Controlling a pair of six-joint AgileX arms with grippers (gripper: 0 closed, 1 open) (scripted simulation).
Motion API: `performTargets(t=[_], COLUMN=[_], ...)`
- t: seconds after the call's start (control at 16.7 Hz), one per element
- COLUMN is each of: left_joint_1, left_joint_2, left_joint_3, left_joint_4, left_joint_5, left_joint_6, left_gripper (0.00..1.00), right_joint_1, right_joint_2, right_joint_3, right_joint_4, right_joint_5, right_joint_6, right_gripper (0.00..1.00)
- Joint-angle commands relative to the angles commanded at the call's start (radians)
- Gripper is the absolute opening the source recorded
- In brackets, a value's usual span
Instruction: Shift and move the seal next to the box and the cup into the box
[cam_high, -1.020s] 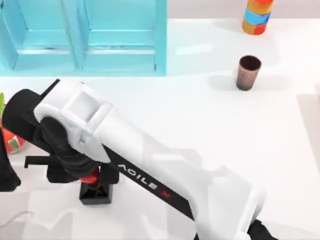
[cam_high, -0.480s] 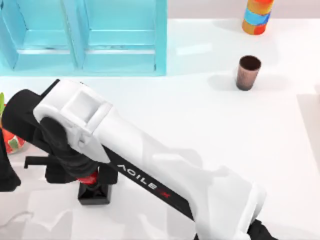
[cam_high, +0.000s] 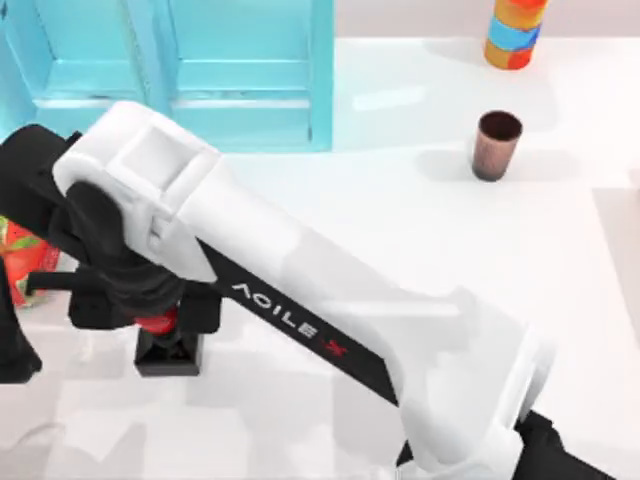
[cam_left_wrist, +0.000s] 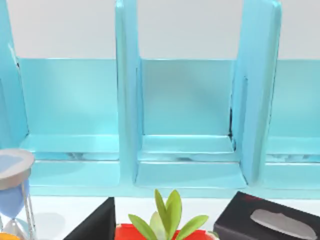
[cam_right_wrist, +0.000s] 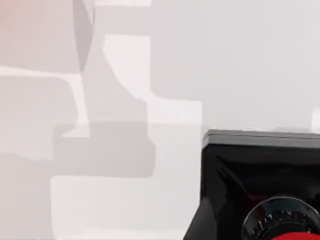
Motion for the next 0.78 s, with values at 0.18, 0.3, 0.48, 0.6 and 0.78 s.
performTargets(t=[0.18, 0.3, 0.48, 0.6, 0.78], left_joint_1=[0.0, 0.0, 0.0, 0.0, 0.0], left_joint_2=[0.0, 0.0, 0.0, 0.0, 0.0], left_joint_3=[0.0, 0.0, 0.0, 0.0, 0.0], left_joint_4=[0.0, 0.0, 0.0, 0.0, 0.0], left_joint_5=[0.0, 0.0, 0.0, 0.0, 0.0], left_joint_6=[0.0, 0.0, 0.0, 0.0, 0.0], left_gripper=[1.0, 1.0, 1.0, 1.0, 1.0], right_joint_1=[-0.016, -0.027, -0.043, -0.052, -0.067], right_joint_2=[-0.156, -0.275, -0.457, -0.57, -0.717], right_joint_3=[-0.242, -0.436, -0.743, -0.937, -1.177], right_joint_4=[0.083, 0.144, 0.23, 0.286, 0.365], right_joint_5=[-0.005, -0.009, -0.014, -0.018, -0.022], right_joint_6=[-0.016, -0.026, -0.044, -0.056, -0.071], right_gripper=[0.0, 0.0, 0.0, 0.0, 0.0])
